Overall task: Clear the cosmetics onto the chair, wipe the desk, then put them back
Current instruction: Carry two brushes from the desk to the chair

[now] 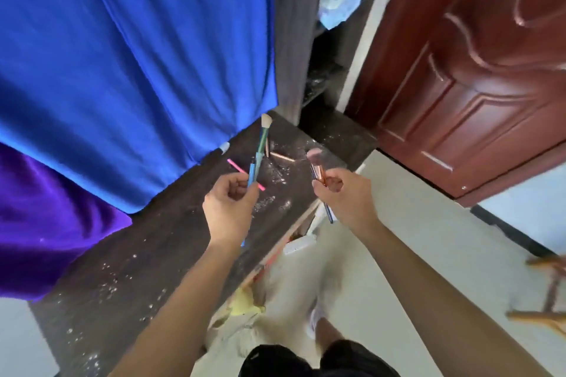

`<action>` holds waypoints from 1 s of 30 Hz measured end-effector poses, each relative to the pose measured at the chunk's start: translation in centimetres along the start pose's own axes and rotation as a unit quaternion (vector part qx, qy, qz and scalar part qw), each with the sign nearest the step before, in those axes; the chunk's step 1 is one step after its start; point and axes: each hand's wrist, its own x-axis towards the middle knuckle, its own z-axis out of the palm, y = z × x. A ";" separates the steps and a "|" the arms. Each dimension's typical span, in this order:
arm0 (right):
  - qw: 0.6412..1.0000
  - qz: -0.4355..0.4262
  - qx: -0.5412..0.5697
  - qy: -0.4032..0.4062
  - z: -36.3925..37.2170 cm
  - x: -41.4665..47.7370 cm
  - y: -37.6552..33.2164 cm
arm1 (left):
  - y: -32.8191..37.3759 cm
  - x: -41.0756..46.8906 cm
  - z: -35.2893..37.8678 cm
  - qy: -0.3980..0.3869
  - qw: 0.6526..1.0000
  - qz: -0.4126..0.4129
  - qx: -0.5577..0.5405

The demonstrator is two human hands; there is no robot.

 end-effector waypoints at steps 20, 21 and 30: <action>0.899 0.228 0.057 0.371 -43.4 -26.7 34.3 | 17.5 -41.6 40.9 -0.399 0.898 0.185 0.015; 0.890 0.239 0.057 0.383 -45.3 -27.9 35.7 | 18.3 -43.8 42.6 -0.414 0.890 0.189 0.012; 0.837 0.297 0.066 0.455 -56.2 -31.5 46.8 | 22.3 -54.6 57.1 -0.510 0.836 0.201 0.009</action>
